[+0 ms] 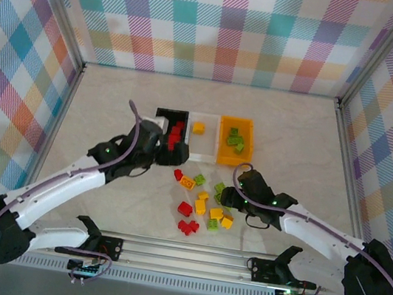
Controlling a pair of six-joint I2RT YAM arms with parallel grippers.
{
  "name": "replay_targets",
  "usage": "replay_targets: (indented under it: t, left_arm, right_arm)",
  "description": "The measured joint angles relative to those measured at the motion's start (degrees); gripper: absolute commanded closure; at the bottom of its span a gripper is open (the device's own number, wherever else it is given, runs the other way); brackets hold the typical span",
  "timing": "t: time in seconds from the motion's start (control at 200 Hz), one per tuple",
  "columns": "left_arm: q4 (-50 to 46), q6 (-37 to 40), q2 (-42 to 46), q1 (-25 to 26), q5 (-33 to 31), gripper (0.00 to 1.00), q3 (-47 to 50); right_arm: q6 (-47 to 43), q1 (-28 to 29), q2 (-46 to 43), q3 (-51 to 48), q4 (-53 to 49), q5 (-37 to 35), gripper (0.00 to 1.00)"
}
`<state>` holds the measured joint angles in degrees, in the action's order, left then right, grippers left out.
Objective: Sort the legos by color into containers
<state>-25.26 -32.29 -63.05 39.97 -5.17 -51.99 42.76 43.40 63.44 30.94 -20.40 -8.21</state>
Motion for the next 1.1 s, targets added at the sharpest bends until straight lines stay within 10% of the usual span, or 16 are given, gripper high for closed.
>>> replay_targets:
  t: [0.555, 1.1]
  left_arm:
    - [-6.84, -8.24, 26.38, 0.9, -5.53, 0.0, 17.84]
    - [-7.65, -8.46, 22.36, 0.9, -6.54, 0.0, 17.99]
  right_arm:
    - [-7.34, 0.57, 25.99, 16.2, 2.43, -2.29, 0.26]
    - [-9.11, 0.57, 29.31, 18.75, -0.28, -5.84, 0.7]
